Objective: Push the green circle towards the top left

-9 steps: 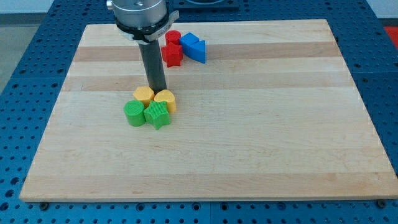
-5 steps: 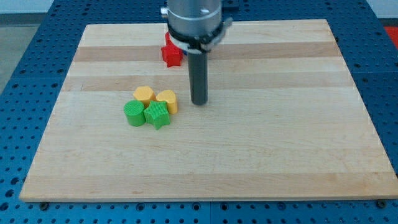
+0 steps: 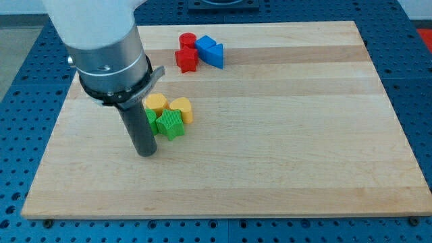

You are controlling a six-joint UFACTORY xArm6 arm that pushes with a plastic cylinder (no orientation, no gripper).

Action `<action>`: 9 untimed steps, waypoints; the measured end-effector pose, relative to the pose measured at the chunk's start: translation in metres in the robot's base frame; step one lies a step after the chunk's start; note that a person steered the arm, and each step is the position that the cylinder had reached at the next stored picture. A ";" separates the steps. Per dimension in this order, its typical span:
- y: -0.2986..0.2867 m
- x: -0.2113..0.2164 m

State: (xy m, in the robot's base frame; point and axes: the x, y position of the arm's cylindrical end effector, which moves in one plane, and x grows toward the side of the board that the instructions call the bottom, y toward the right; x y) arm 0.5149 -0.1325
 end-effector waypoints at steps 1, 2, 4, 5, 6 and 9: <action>-0.001 -0.017; -0.007 -0.038; -0.010 -0.074; -0.039 -0.100; -0.063 -0.128; -0.057 -0.174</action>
State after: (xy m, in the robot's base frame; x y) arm 0.3411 -0.1890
